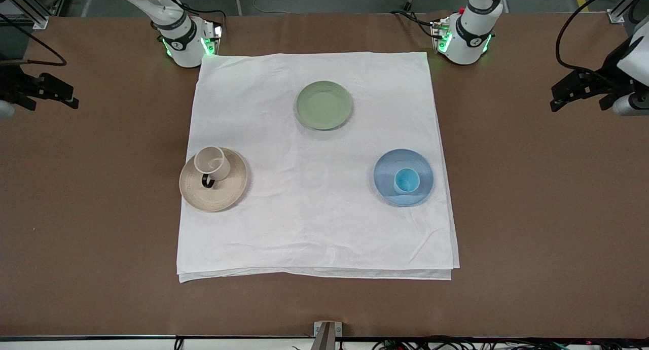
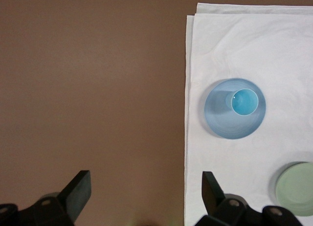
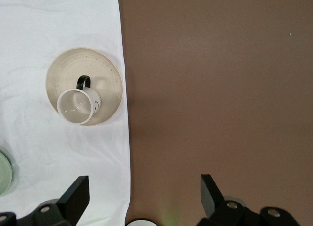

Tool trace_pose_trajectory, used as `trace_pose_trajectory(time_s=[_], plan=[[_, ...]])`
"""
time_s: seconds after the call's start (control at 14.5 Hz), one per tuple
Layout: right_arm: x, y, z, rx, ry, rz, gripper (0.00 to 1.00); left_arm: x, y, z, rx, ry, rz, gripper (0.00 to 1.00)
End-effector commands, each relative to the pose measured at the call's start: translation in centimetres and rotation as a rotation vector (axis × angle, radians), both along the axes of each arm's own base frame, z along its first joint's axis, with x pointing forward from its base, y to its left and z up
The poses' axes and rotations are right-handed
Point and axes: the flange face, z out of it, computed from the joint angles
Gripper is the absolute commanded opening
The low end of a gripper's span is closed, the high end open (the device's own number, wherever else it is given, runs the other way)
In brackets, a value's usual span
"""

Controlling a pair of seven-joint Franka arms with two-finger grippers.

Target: Place blue cup in blue plate and white mug in gray plate

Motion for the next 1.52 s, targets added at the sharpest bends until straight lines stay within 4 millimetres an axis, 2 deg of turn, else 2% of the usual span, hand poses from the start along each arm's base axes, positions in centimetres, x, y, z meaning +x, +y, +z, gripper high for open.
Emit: trace_pose_trajectory(time_s=[0.0,0.34,0.48,0.55,0.9,1.1,1.45], plan=[[-1.1,0.2,0.0,-0.008,-0.018,0.016,1.00,-1.8,0.0,0.6,0.001,-0.001,-0.002,1.00],[-1.3,-0.3,0.8,-0.006,-0.038,0.003,1.00,-1.8,0.8,0.5,0.001,0.004,-0.008,1.00],[-1.2,-0.1,2.7,-0.003,-0.066,-0.002,1.00,-1.7,0.9,0.4,0.001,0.007,-0.006,1.00],[-1.3,0.1,3.0,0.000,-0.065,-0.005,1.00,-1.6,0.9,0.4,0.001,0.007,-0.006,1.00],[-1.5,-0.3,3.1,0.016,-0.046,-0.024,1.00,-1.3,0.9,0.2,0.002,0.008,-0.005,1.00],[-1.5,-0.6,4.3,0.013,-0.051,-0.029,1.00,-1.3,0.9,1.0,0.004,-0.009,-0.003,1.00],[-1.0,-0.5,4.1,0.012,-0.049,-0.019,1.00,-1.3,0.6,1.1,0.002,-0.011,0.000,1.00]])
